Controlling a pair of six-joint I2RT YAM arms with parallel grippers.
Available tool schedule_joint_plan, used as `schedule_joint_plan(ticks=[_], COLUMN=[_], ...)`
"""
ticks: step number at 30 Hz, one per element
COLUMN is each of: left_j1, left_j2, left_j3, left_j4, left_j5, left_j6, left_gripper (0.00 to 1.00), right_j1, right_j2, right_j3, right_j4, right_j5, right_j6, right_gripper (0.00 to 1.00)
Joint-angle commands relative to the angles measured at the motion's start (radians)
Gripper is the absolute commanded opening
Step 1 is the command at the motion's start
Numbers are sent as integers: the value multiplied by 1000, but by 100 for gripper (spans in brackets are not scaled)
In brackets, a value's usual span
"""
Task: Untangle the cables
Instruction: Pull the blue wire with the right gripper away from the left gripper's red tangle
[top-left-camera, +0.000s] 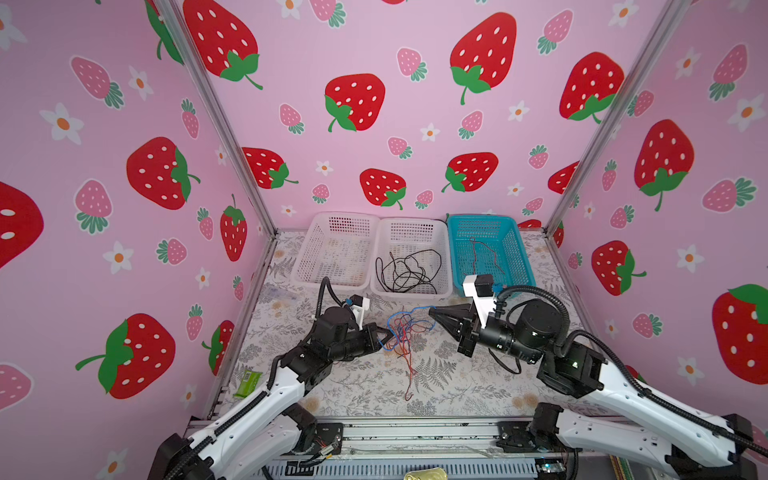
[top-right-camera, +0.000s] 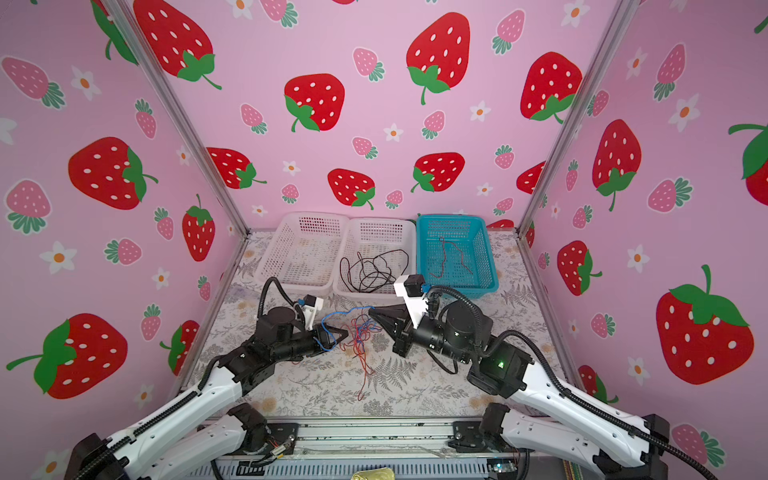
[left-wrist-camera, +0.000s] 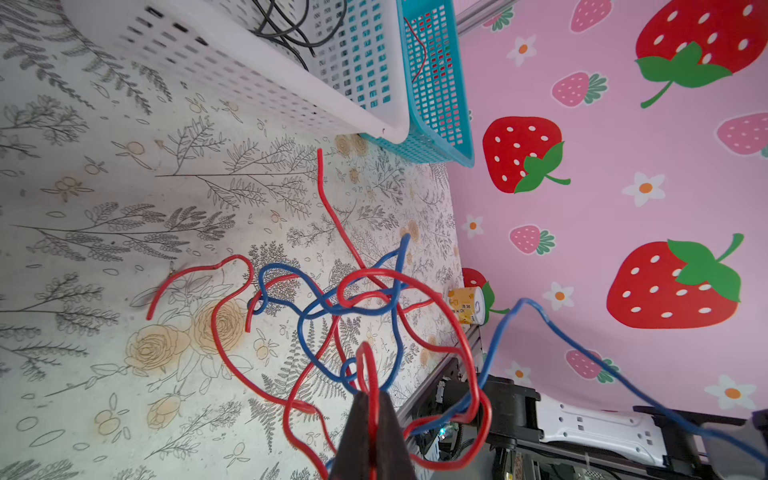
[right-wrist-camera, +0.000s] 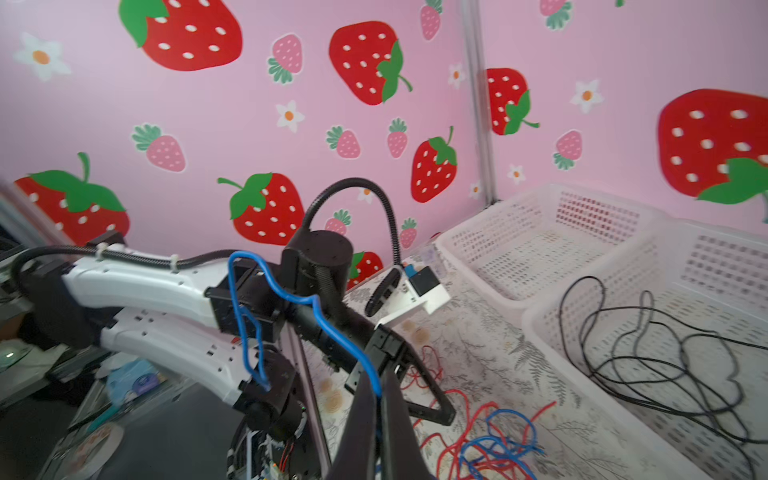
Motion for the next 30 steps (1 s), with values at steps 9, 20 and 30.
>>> schedule_joint_plan(ticks=[9,20,30], left_j1=[66,131,222], left_j2=[-16,-8,-26], left_j3=[-46,-70,-38], left_j4=[-186,-229,-289], left_j5=[-105,-120,-116], left_j6=[23,42,54], left_gripper=[0,0,0], right_j1=[-150,-179,-179], right_j2=[13,10,-14], right_j3=[323,535,635], right_j4=[-327,-503,-624], right_j5=[386,606,810], right_j6=[-62,-128,-180], right_gripper=[0,0,0])
